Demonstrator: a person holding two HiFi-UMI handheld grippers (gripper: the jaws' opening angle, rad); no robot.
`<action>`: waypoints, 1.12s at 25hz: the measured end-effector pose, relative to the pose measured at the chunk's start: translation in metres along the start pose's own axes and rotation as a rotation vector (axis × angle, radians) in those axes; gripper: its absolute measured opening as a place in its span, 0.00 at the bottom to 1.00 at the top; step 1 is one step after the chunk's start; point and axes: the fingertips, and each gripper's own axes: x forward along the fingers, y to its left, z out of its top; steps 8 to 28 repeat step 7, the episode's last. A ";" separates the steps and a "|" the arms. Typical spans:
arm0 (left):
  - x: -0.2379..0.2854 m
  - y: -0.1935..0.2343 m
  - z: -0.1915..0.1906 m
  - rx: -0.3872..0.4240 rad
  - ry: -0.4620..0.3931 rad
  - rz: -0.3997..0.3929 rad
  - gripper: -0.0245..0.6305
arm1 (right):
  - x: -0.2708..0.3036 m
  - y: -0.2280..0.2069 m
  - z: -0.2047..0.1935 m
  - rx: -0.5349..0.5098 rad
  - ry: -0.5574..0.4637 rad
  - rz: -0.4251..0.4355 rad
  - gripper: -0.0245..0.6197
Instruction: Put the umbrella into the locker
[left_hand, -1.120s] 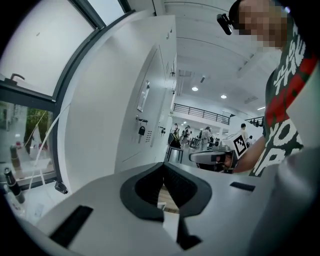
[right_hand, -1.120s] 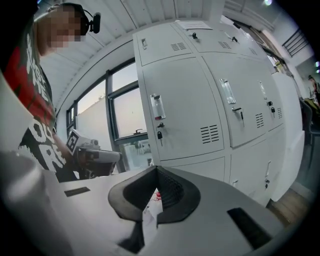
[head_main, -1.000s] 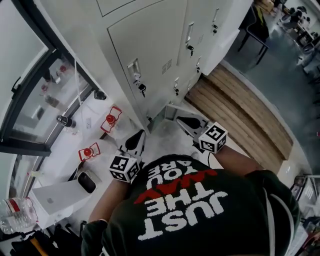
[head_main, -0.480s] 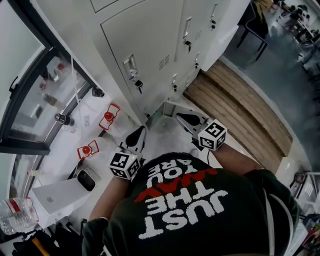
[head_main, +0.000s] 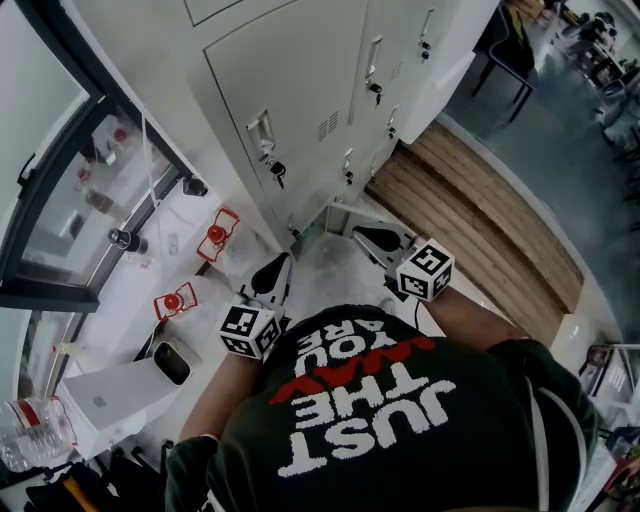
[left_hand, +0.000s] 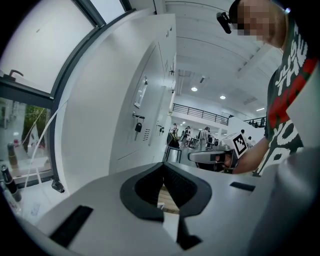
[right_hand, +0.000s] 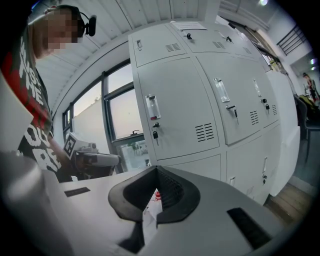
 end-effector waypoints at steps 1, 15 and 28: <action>0.000 0.000 0.000 0.001 0.000 -0.001 0.05 | 0.000 0.000 0.000 0.000 0.000 0.000 0.09; 0.001 0.002 0.002 0.003 0.002 -0.001 0.05 | 0.001 -0.001 0.000 -0.001 0.006 0.002 0.09; 0.001 0.002 0.002 0.003 0.002 -0.001 0.05 | 0.001 -0.001 0.000 -0.001 0.006 0.002 0.09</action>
